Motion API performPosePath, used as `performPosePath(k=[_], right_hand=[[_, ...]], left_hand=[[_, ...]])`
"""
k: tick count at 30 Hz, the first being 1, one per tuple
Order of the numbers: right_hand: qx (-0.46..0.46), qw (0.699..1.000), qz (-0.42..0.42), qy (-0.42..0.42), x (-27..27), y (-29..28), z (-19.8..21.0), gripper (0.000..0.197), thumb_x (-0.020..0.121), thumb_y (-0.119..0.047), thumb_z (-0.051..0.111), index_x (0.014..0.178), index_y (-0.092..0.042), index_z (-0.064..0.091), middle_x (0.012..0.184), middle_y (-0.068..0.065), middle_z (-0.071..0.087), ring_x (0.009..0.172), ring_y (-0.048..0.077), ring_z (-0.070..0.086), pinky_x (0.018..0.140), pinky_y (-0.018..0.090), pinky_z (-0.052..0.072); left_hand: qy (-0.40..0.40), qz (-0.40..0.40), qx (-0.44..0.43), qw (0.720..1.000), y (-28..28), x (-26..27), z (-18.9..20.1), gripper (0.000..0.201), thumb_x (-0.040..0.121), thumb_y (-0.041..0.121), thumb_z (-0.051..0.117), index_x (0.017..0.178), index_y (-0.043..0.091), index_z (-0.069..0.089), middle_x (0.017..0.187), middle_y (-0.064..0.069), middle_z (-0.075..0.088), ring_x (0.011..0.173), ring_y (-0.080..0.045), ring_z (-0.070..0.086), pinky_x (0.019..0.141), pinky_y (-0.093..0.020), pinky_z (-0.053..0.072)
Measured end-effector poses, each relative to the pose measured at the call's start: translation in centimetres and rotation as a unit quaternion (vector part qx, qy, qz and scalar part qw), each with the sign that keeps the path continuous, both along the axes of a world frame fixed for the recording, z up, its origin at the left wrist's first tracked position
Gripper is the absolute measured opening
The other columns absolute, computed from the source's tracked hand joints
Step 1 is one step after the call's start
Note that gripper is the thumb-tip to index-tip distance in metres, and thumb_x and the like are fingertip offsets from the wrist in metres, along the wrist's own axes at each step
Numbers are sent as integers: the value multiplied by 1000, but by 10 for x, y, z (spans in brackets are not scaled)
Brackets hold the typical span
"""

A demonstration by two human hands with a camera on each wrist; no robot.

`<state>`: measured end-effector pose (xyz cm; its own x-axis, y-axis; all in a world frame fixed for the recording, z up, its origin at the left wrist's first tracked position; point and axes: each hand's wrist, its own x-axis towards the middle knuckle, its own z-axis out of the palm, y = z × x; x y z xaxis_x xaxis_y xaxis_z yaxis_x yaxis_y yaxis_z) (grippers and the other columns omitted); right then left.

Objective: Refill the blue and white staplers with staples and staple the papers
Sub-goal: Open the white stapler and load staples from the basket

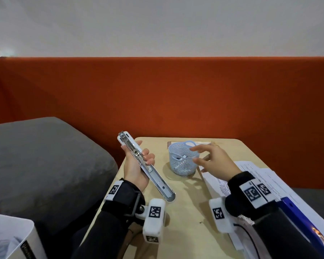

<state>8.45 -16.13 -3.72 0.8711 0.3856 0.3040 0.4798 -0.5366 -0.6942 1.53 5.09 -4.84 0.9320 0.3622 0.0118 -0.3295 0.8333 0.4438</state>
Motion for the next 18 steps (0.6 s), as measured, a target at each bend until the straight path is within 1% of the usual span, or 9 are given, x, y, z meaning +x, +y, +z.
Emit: performPosePath(k=[2, 3, 4, 6, 7, 9, 13, 16, 18], right_hand=[[-113, 994, -3, 1, 10, 3, -2, 35, 88, -20, 69, 122, -27, 65, 118, 2, 42, 94, 25, 66, 94, 38, 51], [-137, 991, -3, 4, 11, 5, -2, 34, 88, -21, 68, 122, -26, 65, 120, 2, 38, 101, 25, 64, 100, 35, 46], [-148, 989, -3, 6, 12, 6, -2, 31, 88, -21, 68, 119, -24, 67, 120, 2, 36, 102, 24, 61, 102, 30, 42], [-150, 989, -2, 6, 10, 7, -1, 16, 88, -23, 69, 103, -24, 70, 118, 3, 35, 97, 21, 57, 97, 24, 40], [-147, 989, 1, 9, 7, 7, 0, 6, 87, -25, 71, 92, -26, 69, 118, 3, 36, 97, 19, 54, 97, 25, 40], [-141, 990, 12, 10, 2, 5, 0, 10, 85, -31, 72, 77, -29, 68, 115, 2, 42, 100, 14, 50, 99, 30, 42], [-147, 989, 25, 10, -11, -7, 9, 23, 89, -34, 67, 71, -23, 75, 107, -2, 54, 89, 7, 54, 87, 32, 48], [-209, 977, 46, -18, -22, -15, 15, 26, 88, -29, 68, 62, -24, 67, 105, -3, 60, 76, -2, 52, 67, 19, 39], [-238, 969, 53, -31, -28, -18, 19, 18, 84, -29, 72, 67, -24, 71, 104, -5, 59, 75, -1, 52, 64, 17, 37]], left_hand=[[10, 1, 2, 1000, 0, 0, -1, 49, 94, 62, 33, 101, 16, 47, 52, 3, 38, 37, -6, 35, 33, -15, 31], [15, -1, 2, 1000, 0, 0, -2, 48, 94, 62, 33, 101, 16, 47, 52, 3, 38, 37, -6, 35, 33, -14, 31], [21, -5, 0, 1000, 0, 0, -3, 48, 94, 61, 33, 102, 16, 47, 51, 3, 38, 36, -6, 35, 33, -14, 31], [30, -12, -9, 999, 1, 1, -5, 49, 95, 60, 32, 106, 15, 47, 50, 3, 38, 36, -6, 36, 32, -13, 31], [35, -13, -15, 999, 1, 1, -5, 49, 95, 60, 32, 108, 15, 46, 50, 2, 39, 36, -7, 36, 32, -13, 31], [44, -14, -22, 999, 3, 1, -6, 49, 96, 59, 32, 111, 14, 47, 50, 2, 38, 36, -7, 36, 32, -14, 31], [56, -18, -22, 998, 3, 2, -7, 48, 96, 58, 33, 106, 14, 48, 51, 2, 39, 36, -7, 36, 33, -13, 31], [68, -34, -14, 997, 2, 1, -9, 47, 95, 58, 36, 101, 13, 48, 54, 1, 39, 37, -7, 37, 33, -13, 32], [78, -42, -10, 996, 1, 1, -10, 47, 96, 58, 36, 101, 13, 49, 54, 1, 38, 37, -7, 36, 33, -13, 32]])
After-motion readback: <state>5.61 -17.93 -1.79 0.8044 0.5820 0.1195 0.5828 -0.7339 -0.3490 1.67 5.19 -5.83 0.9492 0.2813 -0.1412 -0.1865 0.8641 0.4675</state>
